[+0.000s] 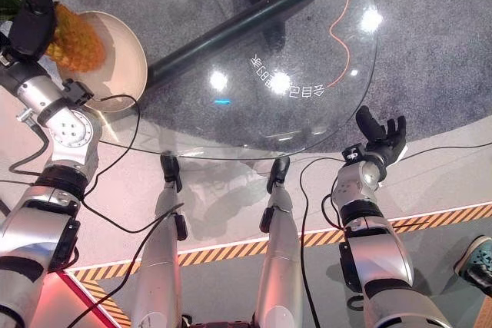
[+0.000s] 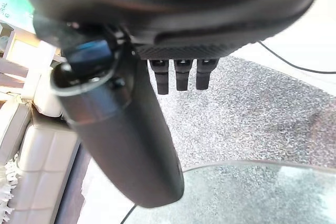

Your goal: Pick up the fruit to the plate

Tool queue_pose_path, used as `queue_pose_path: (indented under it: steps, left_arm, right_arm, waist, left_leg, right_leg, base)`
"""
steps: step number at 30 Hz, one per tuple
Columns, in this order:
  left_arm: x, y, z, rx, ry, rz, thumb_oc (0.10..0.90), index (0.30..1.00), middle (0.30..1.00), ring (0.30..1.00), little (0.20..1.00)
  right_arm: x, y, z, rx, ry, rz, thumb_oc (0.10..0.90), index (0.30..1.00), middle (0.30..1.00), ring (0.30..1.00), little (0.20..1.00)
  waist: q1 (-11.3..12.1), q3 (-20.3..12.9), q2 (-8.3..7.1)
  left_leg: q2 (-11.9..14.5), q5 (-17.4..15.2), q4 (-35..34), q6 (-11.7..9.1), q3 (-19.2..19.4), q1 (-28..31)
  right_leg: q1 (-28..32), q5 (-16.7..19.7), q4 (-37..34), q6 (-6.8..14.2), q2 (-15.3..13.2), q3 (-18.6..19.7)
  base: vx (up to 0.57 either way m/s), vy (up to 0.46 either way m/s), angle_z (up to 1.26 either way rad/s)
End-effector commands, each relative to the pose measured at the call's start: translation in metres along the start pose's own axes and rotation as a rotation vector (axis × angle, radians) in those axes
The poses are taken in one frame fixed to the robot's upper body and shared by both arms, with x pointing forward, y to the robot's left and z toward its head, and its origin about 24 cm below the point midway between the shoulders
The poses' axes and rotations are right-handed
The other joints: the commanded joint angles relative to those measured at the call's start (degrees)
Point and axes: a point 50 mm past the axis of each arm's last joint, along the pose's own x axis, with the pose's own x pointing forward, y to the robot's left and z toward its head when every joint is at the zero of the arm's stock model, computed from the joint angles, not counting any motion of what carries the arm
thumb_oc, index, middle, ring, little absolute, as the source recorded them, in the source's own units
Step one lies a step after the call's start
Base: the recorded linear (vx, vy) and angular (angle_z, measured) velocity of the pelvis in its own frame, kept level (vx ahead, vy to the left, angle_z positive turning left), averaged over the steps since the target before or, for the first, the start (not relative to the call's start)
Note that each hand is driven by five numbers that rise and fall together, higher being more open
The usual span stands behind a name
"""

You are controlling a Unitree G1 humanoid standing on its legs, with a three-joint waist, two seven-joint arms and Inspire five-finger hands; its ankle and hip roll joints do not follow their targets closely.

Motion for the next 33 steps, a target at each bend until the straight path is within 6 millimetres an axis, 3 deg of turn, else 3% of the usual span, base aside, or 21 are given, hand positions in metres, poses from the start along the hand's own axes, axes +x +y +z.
queue_pose_path:
  steps: [1,33]
  left_arm:
    - [0.025,-0.012,0.036,-0.17,-0.195,0.0,0.8,0.9,0.9,0.9,0.9]
    - [-0.002,0.0,0.03,-0.226,-0.157,-0.017,0.8,0.9,0.9,0.9,0.9]
  right_arm:
    - [0.006,-0.017,0.021,0.055,-0.118,-0.066,0.8,0.9,0.9,0.9,0.9]
    - [0.005,-0.03,0.02,0.057,-0.13,-0.092,0.8,0.9,0.9,0.9,0.9]
  waist:
    - [1.88,-1.5,-1.96]
    - [3.83,-1.5,-0.7]
  left_leg:
    - [-0.33,-5.54,7.18,0.54,-0.31,-1.15]
    - [-0.78,-6.63,7.6,0.75,-0.96,-0.5]
  right_leg:
    - [1.48,0.7,-1.64,-0.01,1.39,-1.11]
    - [2.04,-0.47,-0.26,0.15,0.41,-2.85]
  base:
    - [0.0,0.0,0.0]
    - [0.0,0.0,0.0]
